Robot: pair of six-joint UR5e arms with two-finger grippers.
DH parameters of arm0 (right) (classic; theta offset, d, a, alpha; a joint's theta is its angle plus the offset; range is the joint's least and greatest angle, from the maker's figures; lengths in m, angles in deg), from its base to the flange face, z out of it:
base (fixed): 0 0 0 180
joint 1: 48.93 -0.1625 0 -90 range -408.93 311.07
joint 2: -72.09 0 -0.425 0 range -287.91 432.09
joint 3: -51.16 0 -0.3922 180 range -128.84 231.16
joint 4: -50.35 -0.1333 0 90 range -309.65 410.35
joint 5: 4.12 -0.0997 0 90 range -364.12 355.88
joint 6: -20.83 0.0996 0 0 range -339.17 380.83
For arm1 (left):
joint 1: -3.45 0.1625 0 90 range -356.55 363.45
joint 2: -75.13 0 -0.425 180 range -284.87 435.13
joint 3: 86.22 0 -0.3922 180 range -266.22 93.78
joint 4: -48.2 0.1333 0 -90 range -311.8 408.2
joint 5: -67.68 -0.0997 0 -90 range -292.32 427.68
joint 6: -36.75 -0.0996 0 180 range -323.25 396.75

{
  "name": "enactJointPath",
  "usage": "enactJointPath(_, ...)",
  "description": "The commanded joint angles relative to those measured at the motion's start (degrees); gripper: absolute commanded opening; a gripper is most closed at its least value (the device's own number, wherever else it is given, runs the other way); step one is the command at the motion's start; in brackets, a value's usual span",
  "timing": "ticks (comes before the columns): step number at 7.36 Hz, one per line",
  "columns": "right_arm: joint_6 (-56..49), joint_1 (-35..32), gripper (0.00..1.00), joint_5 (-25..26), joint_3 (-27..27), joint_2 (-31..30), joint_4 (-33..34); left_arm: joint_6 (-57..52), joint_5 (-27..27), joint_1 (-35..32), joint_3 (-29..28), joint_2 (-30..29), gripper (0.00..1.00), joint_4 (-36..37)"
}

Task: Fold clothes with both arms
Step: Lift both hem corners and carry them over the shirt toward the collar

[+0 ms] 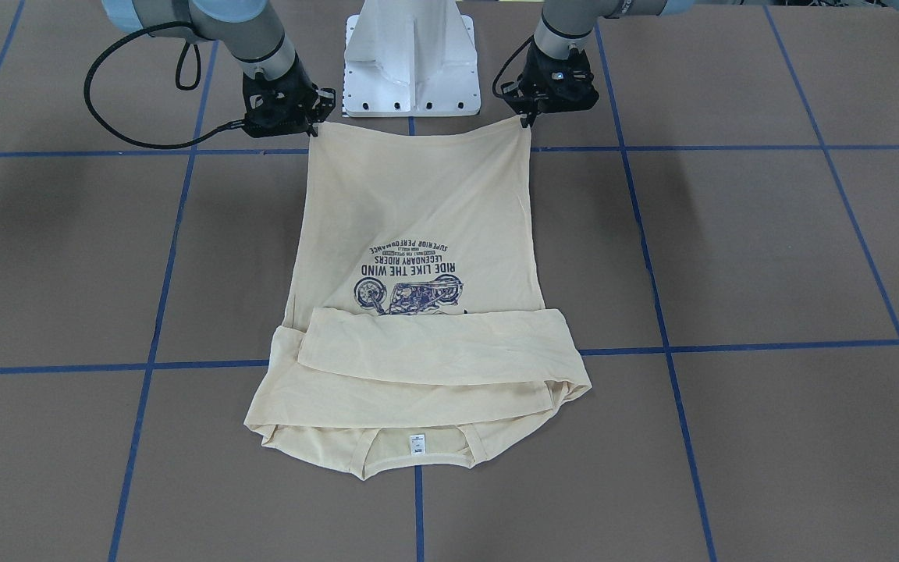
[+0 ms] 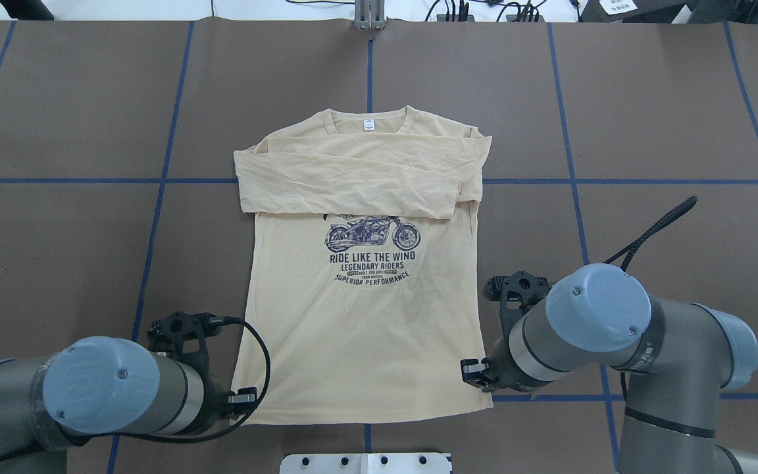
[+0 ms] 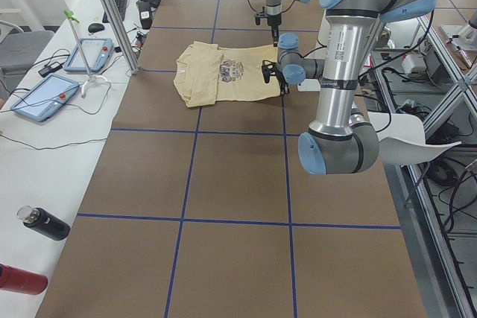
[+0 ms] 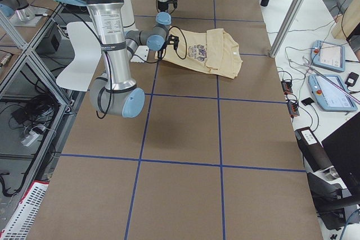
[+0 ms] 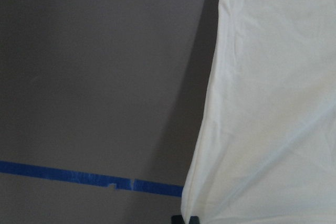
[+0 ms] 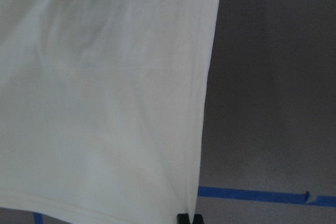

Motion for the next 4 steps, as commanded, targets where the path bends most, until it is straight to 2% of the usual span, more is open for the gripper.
enactJointPath(1,0.1,-0.1,0.0,-4.5,1.9,-4.3,-0.3,-0.2,0.0,6.3,1.8,0.0,0.0,0.3)
enactJointPath(3,0.0,-0.1,0.0,-6.4,3.5,-5.4,-0.5,-0.1,0.0,8.0,3.2,-0.1,0.0,0.4)
enactJointPath(4,-0.1,-0.3,0.0,-6.4,3.3,-4.6,-0.6,-0.2,0.1,6.1,3.9,-0.2,0.0,0.4)
